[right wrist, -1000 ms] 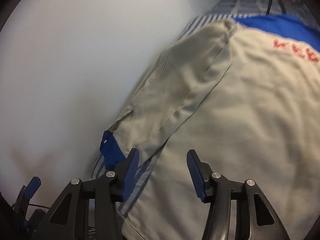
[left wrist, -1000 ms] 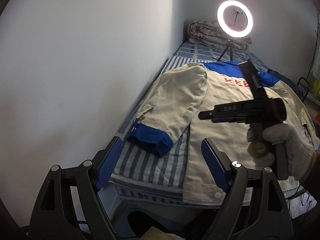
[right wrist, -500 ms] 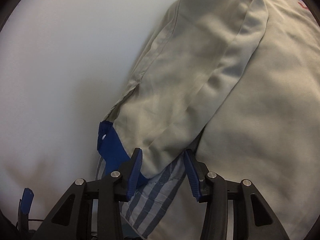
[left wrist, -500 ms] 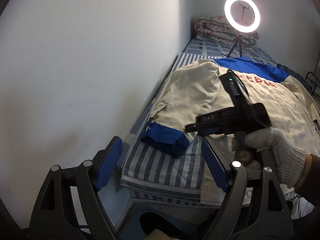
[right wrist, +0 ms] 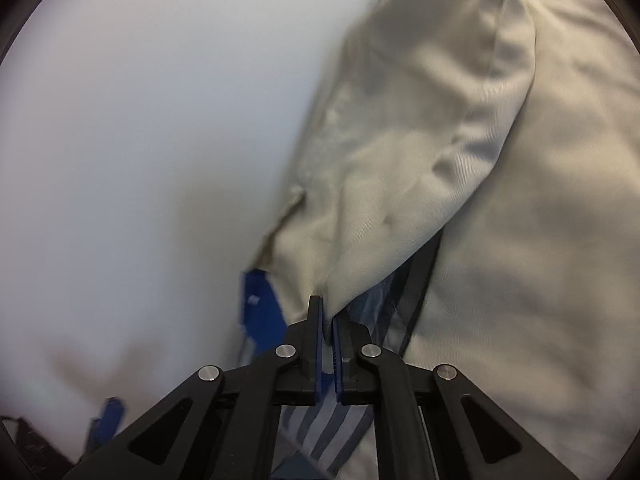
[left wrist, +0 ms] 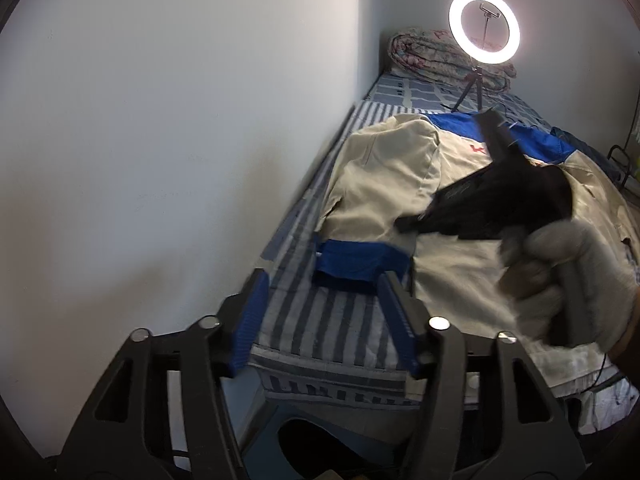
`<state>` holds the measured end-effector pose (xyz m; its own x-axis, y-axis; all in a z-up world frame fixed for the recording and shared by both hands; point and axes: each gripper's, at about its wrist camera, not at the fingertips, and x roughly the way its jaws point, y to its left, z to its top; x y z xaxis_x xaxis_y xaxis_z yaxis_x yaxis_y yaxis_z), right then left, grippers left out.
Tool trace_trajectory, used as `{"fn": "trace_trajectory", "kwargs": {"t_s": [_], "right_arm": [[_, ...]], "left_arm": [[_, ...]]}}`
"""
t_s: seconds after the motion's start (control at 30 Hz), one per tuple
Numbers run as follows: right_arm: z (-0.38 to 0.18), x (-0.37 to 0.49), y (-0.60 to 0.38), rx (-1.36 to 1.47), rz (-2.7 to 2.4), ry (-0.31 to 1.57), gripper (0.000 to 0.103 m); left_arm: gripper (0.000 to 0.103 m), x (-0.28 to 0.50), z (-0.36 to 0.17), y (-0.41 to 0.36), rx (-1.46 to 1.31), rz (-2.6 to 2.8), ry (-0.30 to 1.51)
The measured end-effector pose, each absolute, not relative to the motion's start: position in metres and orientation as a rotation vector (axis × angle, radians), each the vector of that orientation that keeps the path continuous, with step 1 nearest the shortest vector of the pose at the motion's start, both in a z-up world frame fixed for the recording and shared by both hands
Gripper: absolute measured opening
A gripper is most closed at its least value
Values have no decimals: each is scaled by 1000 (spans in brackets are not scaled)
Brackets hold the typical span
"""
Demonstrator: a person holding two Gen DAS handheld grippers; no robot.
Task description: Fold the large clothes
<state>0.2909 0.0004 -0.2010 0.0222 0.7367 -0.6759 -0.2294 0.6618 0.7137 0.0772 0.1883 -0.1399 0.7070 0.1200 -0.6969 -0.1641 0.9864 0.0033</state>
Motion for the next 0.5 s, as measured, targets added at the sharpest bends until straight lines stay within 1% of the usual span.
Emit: {"fn": "trace_trajectory", "kwargs": {"t_s": [0.07,0.2,0.27,0.37,0.5], "right_arm": [[-180,288,-25,451,807,1333,1],[-177,285,-64,406,754,1339,1],[-186,285,-78,371,703,1354,1],[-205,285,-95,421,688,1388,1],[-229,288,-84,380,686,1384,3]], "left_arm": [[58,79,-139,189,-95,127,788],[58,98,-139,178,-119,64,832],[58,117,-145,171,-139,24,877],[58,152,-166,162,-165,3,964],[58,194,-202,165,-253,14,1090]]}}
